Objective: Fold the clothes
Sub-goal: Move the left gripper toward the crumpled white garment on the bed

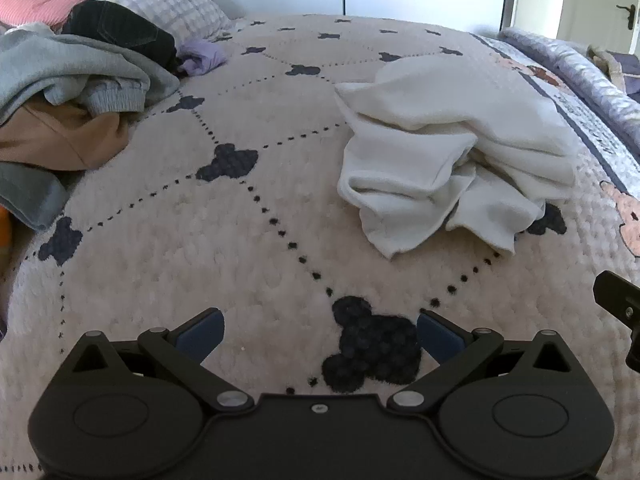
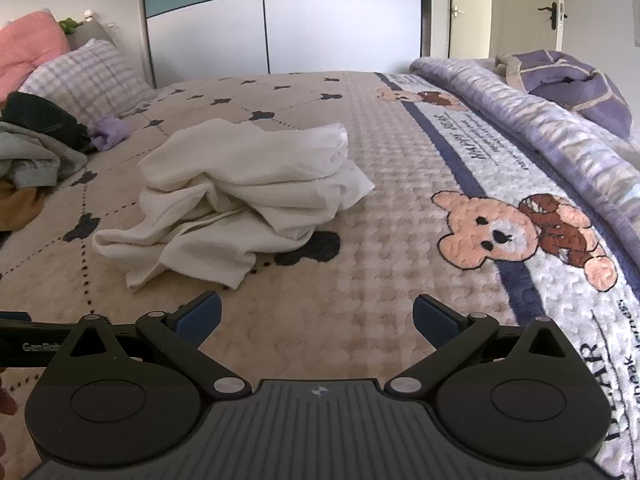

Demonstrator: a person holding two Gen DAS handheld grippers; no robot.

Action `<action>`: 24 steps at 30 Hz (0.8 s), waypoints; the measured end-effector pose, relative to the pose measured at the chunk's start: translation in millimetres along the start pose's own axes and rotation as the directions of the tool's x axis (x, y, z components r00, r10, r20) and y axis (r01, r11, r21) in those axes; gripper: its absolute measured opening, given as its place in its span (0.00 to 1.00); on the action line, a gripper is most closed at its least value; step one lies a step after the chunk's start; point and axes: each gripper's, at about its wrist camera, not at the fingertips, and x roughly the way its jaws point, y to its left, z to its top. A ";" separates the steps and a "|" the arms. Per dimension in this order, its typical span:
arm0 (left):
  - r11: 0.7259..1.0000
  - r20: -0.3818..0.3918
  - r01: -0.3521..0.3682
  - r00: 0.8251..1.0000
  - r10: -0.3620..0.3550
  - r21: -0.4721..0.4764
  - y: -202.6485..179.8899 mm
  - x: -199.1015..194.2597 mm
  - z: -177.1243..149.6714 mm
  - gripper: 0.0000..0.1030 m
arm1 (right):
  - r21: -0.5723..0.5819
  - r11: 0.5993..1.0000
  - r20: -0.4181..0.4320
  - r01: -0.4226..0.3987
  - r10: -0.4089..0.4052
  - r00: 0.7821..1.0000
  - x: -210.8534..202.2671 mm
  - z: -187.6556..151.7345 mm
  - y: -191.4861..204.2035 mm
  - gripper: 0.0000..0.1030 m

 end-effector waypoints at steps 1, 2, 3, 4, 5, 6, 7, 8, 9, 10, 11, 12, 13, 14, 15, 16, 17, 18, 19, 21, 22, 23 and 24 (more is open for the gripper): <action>1.000 0.006 0.000 1.000 0.000 -0.001 0.1 -1.3 0.1 1.00 | 0.000 1.000 0.002 0.003 -0.003 1.000 0.2 0.2 -0.2 1.00; 1.000 0.012 0.000 1.000 0.000 0.000 0.0 -2.4 -0.2 1.00 | 0.001 1.000 0.009 0.006 -0.006 1.000 -1.0 0.6 -0.7 1.00; 1.000 0.019 0.001 1.000 -0.001 0.001 -0.2 -3.5 -0.5 1.00 | 0.002 1.000 0.019 0.010 -0.010 1.000 -3.1 1.0 -1.2 1.00; 1.000 0.024 -0.001 1.000 0.001 0.004 -0.4 -4.6 -0.5 1.00 | 0.003 1.000 0.028 0.014 -0.014 1.000 -5.0 1.7 -1.6 1.00; 1.000 0.029 -0.005 1.000 0.005 0.009 -1.0 -5.6 -0.8 1.00 | 0.003 1.000 0.035 0.018 -0.018 0.999 -6.6 2.5 -1.9 1.00; 1.000 0.034 -0.008 0.999 0.008 0.014 -1.7 -6.6 -1.2 1.00 | 0.003 1.000 0.043 0.022 -0.023 0.999 -8.3 3.4 -2.2 1.00; 1.000 0.034 -0.008 0.999 0.007 0.022 -2.8 -7.3 -1.3 1.00 | 0.003 1.000 0.051 0.027 -0.027 0.998 -9.9 4.2 -2.5 1.00; 1.000 0.033 -0.006 0.999 0.005 0.031 -4.0 -7.8 -1.3 1.00 | 0.003 1.000 0.058 0.031 -0.031 0.998 -11.6 5.1 -2.7 1.00; 0.999 0.032 -0.004 0.999 0.003 0.039 -5.2 -8.3 -1.3 1.00 | 0.003 0.999 0.061 0.034 -0.034 0.998 -12.8 5.7 -2.9 1.00; 0.999 0.029 0.002 1.000 -0.003 0.047 -6.6 -8.8 -1.2 1.00 | 0.001 0.999 0.057 0.036 -0.036 0.998 -13.5 6.1 -2.5 1.00; 0.999 0.026 0.011 1.000 -0.012 0.053 -8.2 -10.0 -0.5 1.00 | -0.003 0.999 0.051 0.037 -0.036 0.998 -13.9 6.5 -1.9 1.00; 0.998 0.026 0.021 0.999 -0.023 0.057 -9.5 -11.6 0.0 1.00 | -0.008 0.999 0.045 0.038 -0.037 0.998 -14.4 6.9 -1.3 1.00; 0.998 0.028 0.031 0.999 -0.032 0.058 -10.9 -13.6 0.8 1.00 | -0.012 0.999 0.039 0.039 -0.038 0.999 -14.9 7.3 -0.7 1.00; 0.997 0.033 0.036 0.999 -0.038 0.061 -12.6 -15.9 1.7 1.00 | -0.016 0.999 0.038 0.040 -0.039 0.999 -16.3 8.6 -0.1 1.00; 0.997 0.038 0.041 0.998 -0.043 0.063 -14.5 -18.2 2.7 1.00 | -0.021 0.999 0.040 0.040 -0.040 0.998 -18.3 10.4 0.6 1.00; 0.997 0.043 0.043 0.998 -0.046 0.068 -16.5 -20.4 3.9 1.00 | -0.027 0.999 0.048 0.045 -0.044 0.998 -20.7 12.1 1.2 1.00; 0.996 0.046 0.042 0.998 -0.045 0.074 -18.2 -22.1 4.7 1.00 | -0.034 0.998 0.060 0.053 -0.051 0.997 -23.3 13.7 2.0 1.00; 0.996 0.049 0.040 0.998 -0.044 0.081 -19.9 -23.6 5.4 1.00 | -0.038 0.997 0.075 0.067 -0.064 0.995 -26.1 14.6 2.2 1.00; 0.995 0.048 0.036 0.998 -0.040 0.089 -21.8 -24.4 6.1 1.00 | -0.041 0.995 0.092 0.088 -0.084 0.992 -28.2 14.9 2.1 1.00; 0.994 0.040 0.035 0.998 -0.040 0.106 -24.0 -23.8 6.9 1.00 | -0.045 0.988 0.124 0.146 -0.140 0.982 -30.2 16.1 1.7 1.00; 0.993 0.035 0.040 0.998 -0.045 0.115 -24.9 -22.8 7.7 1.00 | -0.050 0.985 0.132 0.163 -0.155 0.979 -29.8 17.1 1.2 1.00; 0.992 0.025 0.048 0.998 -0.051 0.118 -25.3 -21.0 8.7 1.00 | -0.056 0.985 0.132 0.163 -0.155 0.979 -28.4 18.6 0.1 1.00; 0.992 0.014 0.056 0.998 -0.058 0.115 -25.0 -19.2 9.4 1.00 | -0.057 0.986 0.128 0.154 -0.146 0.981 -26.3 20.1 -1.6 1.00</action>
